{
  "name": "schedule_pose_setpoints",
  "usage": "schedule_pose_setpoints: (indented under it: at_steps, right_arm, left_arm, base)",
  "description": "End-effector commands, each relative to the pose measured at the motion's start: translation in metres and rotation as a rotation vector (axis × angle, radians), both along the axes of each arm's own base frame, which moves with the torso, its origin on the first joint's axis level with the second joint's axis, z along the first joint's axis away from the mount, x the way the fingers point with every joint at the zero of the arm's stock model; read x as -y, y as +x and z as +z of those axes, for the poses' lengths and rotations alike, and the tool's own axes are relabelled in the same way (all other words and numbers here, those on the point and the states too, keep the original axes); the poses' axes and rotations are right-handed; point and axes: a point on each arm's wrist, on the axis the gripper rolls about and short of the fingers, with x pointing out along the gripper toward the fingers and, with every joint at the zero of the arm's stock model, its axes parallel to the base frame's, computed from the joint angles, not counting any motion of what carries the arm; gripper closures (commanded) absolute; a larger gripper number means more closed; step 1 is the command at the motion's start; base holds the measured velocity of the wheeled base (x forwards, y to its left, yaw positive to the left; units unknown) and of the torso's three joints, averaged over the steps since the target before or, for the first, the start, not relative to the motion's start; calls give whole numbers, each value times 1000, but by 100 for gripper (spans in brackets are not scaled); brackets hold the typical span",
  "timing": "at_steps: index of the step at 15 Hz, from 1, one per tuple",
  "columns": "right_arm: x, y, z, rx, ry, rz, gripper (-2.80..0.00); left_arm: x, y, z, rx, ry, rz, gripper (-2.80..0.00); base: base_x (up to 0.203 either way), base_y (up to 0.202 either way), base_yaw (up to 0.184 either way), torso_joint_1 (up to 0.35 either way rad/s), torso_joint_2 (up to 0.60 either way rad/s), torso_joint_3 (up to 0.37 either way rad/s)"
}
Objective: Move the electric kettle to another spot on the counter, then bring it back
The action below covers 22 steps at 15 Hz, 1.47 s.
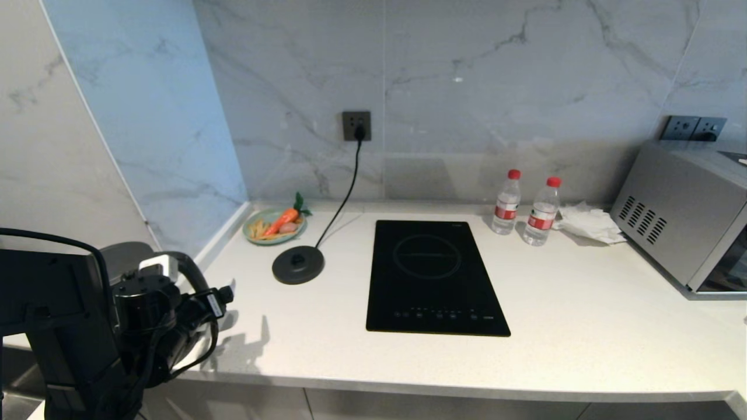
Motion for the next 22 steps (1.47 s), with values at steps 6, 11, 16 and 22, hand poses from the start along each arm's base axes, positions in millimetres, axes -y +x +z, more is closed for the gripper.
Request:
schedule_pose_setpoints:
  at_steps: [6, 11, 16, 22]
  right_arm:
    - [0, 0, 0, 0, 0, 0, 0]
    - [0, 0, 0, 0, 0, 0, 0]
    - [0, 0, 0, 0, 0, 0, 0]
    - [0, 0, 0, 0, 0, 0, 0]
  left_arm:
    - [-5, -3, 2, 5, -2, 16, -280]
    - [-5, -6, 4, 6, -3, 15, -280]
    - [-5, -12, 7, 3, -4, 10, -280]
    - [-7, -21, 15, 14, -7, 12, -280]
  base:
    - [0, 0, 0, 0, 0, 0]
    - [0, 0, 0, 0, 0, 0]
    - [0, 0, 0, 0, 0, 0]
    - [0, 0, 0, 0, 0, 0]
